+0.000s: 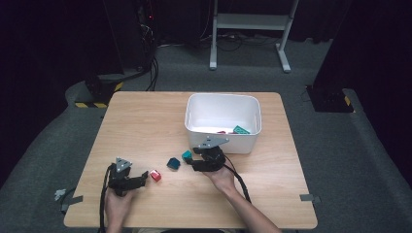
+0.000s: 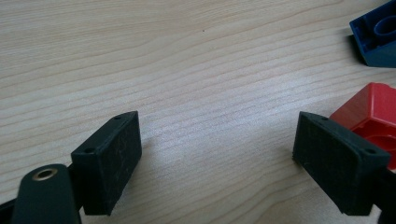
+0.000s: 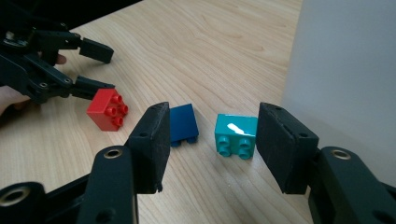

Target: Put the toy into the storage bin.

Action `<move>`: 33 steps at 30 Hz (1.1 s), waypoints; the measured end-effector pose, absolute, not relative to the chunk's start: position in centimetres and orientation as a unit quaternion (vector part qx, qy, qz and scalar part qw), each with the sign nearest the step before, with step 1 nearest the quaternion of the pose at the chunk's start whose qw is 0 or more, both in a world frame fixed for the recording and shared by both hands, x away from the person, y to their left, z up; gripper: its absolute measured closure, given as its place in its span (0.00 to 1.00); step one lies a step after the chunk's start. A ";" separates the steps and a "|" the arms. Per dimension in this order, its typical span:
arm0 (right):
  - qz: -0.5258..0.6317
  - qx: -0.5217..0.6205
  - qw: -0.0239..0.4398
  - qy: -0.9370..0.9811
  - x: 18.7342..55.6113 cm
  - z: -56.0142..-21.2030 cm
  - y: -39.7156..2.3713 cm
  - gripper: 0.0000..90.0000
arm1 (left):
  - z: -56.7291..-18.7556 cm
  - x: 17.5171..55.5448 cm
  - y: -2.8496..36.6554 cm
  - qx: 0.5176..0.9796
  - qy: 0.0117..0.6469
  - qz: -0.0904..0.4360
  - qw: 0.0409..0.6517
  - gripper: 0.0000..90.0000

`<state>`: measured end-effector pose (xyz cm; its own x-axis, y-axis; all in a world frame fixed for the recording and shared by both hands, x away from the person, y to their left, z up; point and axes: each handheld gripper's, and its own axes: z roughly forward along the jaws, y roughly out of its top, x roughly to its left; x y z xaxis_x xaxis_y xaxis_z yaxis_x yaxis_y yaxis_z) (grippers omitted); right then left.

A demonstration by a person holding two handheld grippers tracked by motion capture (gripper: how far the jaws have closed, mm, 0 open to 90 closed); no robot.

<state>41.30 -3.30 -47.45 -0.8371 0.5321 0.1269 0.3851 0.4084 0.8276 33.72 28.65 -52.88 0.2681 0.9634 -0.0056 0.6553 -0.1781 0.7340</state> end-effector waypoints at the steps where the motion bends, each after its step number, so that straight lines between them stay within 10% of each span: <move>1: 0.468 0.275 0.079 0.836 41.3 -47.6 -3.2 0.50 | -52.9 33.7 28.6 0.729 0.555 0.240 0.321 0.17; 33: 0.435 0.322 0.104 0.835 42.8 -51.6 -1.1 0.51 | -52.9 33.7 28.7 0.729 0.555 0.240 0.321 0.17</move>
<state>42.77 -1.13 -51.58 -0.7710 0.6277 0.1069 0.4475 0.4148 0.7923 33.72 28.66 -52.88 0.2683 0.9633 -0.0069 0.6553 -0.1773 0.7343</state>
